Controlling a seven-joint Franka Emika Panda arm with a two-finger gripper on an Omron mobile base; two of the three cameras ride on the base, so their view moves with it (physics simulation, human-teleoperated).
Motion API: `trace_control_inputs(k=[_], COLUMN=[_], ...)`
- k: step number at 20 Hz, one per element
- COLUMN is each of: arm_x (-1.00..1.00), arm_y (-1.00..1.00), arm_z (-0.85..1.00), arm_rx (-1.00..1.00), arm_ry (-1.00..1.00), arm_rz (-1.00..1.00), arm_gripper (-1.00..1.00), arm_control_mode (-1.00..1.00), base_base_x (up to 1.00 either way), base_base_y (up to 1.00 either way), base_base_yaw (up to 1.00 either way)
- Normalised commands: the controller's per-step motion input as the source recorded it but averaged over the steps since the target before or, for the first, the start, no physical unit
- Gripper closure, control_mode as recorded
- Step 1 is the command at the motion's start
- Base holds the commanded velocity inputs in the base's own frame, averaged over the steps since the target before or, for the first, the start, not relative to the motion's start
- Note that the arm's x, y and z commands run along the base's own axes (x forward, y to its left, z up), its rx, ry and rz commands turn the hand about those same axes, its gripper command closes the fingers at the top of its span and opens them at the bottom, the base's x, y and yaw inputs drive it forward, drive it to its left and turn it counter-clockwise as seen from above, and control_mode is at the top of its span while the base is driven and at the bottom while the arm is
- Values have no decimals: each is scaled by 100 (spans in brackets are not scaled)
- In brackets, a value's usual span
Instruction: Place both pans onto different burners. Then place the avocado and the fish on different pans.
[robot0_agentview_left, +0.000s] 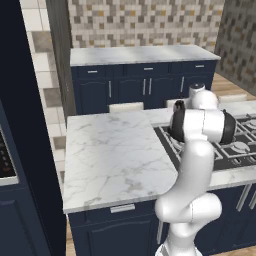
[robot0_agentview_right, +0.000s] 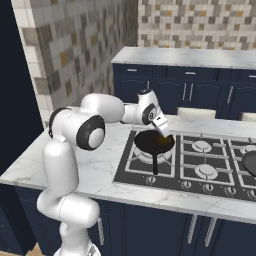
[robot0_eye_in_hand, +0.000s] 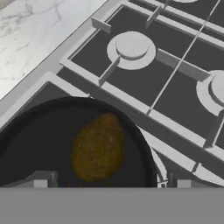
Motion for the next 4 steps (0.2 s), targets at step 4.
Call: trace_control_inputs(k=[4], arm_x=[-53], arm_y=[4], arm_z=[42], arm_rx=[-1], arm_ry=[-6], arm_rz=[13], arm_gripper=[-100], arm_control_mode=[-100], base_base_x=[0], base_base_y=[0], base_base_yaw=[0])
